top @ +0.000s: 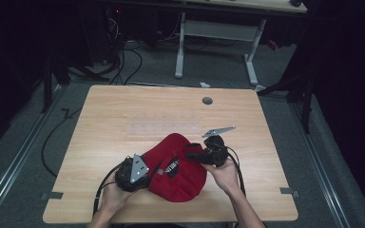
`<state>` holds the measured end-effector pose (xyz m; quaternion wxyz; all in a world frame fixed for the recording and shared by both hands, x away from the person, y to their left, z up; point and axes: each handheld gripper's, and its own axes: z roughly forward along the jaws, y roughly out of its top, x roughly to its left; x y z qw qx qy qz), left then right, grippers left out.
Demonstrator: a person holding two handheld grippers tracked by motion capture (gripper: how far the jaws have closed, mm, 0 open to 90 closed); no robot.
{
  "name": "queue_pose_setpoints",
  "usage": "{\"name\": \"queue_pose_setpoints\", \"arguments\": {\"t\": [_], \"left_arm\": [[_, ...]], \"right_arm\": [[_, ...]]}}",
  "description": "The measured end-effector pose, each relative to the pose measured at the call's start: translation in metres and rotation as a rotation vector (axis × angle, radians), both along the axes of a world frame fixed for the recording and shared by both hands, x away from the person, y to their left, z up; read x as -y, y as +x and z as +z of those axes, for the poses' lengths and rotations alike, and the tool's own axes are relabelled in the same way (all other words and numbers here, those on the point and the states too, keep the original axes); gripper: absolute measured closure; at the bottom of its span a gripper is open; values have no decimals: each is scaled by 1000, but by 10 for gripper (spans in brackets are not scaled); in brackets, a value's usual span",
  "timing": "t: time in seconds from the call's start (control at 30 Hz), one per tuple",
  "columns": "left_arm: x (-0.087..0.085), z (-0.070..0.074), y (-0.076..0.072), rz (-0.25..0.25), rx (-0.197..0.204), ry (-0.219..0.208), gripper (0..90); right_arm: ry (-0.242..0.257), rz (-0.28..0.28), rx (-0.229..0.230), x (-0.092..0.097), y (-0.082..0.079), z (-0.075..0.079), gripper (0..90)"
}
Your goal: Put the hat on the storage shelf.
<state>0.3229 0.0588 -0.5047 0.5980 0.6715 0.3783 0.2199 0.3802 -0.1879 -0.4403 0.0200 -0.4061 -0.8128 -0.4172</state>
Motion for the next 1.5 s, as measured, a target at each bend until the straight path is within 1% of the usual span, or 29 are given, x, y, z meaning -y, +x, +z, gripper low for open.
{"name": "queue_pose_setpoints", "arguments": {"t": [0.13, 0.2, 0.23, 0.27, 0.33, 0.43, 0.53, 0.57, 0.67, 0.73, 0.77, 0.8, 0.83, 0.87, 0.9, 0.93, 0.97, 1.03, 1.13, 1.2, 1.23, 1.27, 1.3, 1.33, 1.37, 1.4, 1.43, 1.47, 1.5], "left_arm": [[5, 1, -2, -37, -8, 2, 479], [5, 1, -2, -47, -14, 16, 493], [6, 1, -3, -51, -16, 18, 529], [6, 1, -4, -55, -20, 19, 529], [4, 2, -5, -70, -28, 15, 598], [3, 8, -6, -99, -42, 2, 651], [4, 12, -7, -125, -40, 32, 684], [5, 13, -8, -135, -42, 27, 684], [9, 21, -11, -175, -43, 39, 738], [11, 23, -12, -181, -39, 34, 757], [14, 27, -13, -190, -37, 36, 767], [15, 29, -13, -196, -40, 35, 778], [15, 29, -13, -196, -40, 35, 786], [17, 30, -14, -199, -42, 29, 786], [19, 32, -14, -212, -44, 42, 802], [19, 32, -14, -212, -44, 42, 809], [20, 32, -14, -220, -46, 49, 815], [21, 33, -15, -230, -51, 62, 829], [24, 32, -18, -256, -57, 84, 850], [24, 31, -20, -256, -53, 93, 851], [22, 31, -20, -249, -56, 77, 852], [21, 31, -19, -243, -59, 69, 852], [19, 31, -19, -233, -62, 61, 852], [17, 31, -18, -222, -52, 51, 853], [12, 34, -16, -216, -59, 23, 853], [12, 34, -16, -216, -59, 23, 853], [10, 37, -16, -215, -62, 10, 853], [8, 39, -16, -211, -62, 0, 853], [6, 42, -15, -206, -59, -5, 853]], "right_arm": [[4, 0, -32, 7, 3, -3, 850], [2, -3, -28, 7, 2, -3, 848], [-23, -8, -13, 6, -1, -3, 844], [-23, -8, -13, 6, -1, -3, 844], [6, 3, -31, 9, 2, -5, 839], [32, 10, -30, 12, 4, -5, 820], [41, 1, -27, 13, 4, -5, 797], [41, 1, -27, 13, 4, -5, 797], [53, -9, -8, 16, 3, -2, 750], [61, -12, 1, 18, 3, -2, 740], [100, -31, 0, 21, 3, -1, 703], [119, -42, -3, 23, 4, -1, 676], [119, -42, -3, 23, 4, -1, 676], [129, -51, 2, 23, 5, 0, 650], [149, -67, 9, 26, 7, 0, 603], [149, -67, 9, 26, 7, 0, 603], [158, -92, 12, 28, 8, 0, 553], [144, -112, 27, 29, 8, 2, 530], [122, -209, 77, 37, 4, 12, 470], [126, -224, 95, 40, 4, 15, 463], [120, -254, 139, 45, 3, 23, 453], [120, -254, 139, 45, 3, 23, 453], [110, -264, 170, 47, 1, 26, 456], [93, -286, 227, 49, -4, 32, 456], [82, -317, 286, 54, -12, 41, 452], [82, -317, 286, 54, -12, 41, 452], [87, -341, 342, 61, -19, 48, 444], [87, -341, 342, 61, -19, 48, 444], [80, -361, 366, 65, -25, 48, 434]]}}
